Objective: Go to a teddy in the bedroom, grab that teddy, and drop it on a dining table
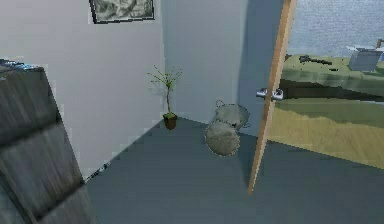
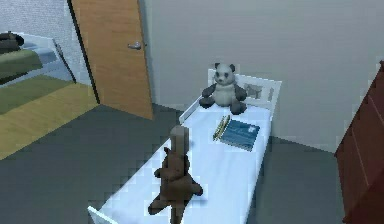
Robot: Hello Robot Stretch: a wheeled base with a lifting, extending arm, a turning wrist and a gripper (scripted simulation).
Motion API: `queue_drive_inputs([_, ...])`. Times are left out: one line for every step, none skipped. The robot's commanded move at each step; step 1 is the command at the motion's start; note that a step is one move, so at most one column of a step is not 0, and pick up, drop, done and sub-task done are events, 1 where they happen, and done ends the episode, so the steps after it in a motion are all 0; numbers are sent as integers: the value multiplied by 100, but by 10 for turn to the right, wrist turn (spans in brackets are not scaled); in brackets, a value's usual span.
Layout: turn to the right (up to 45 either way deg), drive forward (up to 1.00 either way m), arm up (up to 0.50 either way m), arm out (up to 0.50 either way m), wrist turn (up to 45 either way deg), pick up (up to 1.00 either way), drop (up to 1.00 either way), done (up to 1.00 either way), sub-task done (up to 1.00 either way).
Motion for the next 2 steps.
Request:
queue_drive_inputs([0,0,50,0,0,0,0,0,0])
queue_drive_inputs([0,0,0,26,0,0,0,0,0])
